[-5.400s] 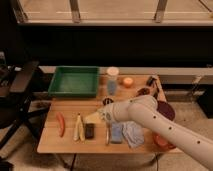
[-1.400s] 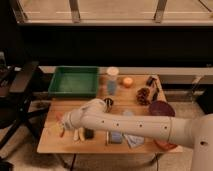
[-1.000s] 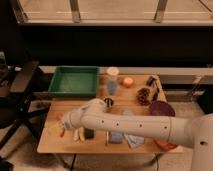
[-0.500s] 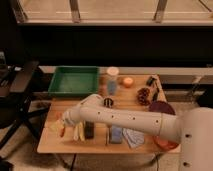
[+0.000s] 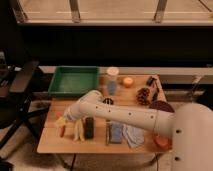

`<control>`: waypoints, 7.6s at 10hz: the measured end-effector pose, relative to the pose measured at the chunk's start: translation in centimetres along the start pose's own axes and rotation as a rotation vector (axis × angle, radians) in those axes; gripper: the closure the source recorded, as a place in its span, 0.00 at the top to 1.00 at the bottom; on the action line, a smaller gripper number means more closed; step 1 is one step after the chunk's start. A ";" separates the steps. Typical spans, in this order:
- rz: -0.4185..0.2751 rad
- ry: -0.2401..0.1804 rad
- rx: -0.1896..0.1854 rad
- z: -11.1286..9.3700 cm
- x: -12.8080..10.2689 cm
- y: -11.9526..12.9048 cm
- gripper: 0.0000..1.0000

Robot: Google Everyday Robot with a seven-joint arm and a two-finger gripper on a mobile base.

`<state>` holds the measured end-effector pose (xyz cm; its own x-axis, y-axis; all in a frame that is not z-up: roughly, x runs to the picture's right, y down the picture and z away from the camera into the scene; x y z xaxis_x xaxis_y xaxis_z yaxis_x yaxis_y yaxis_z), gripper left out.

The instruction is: Place pepper in plastic cup

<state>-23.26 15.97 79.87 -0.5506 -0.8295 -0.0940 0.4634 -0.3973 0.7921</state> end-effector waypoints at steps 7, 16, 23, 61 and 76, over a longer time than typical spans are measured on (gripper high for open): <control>-0.001 -0.003 0.003 0.2 0.0 -0.1 0.65; -0.020 -0.025 0.003 2.5 0.7 0.0 0.65; 0.017 -0.054 0.024 5.2 -0.5 1.3 0.63; 0.463 0.224 -0.269 -15.2 -8.0 12.5 0.02; 0.642 0.194 -0.490 -21.1 -13.6 21.0 0.02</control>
<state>8.58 10.60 85.01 0.0327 -0.9883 0.1491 0.9214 0.0876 0.3786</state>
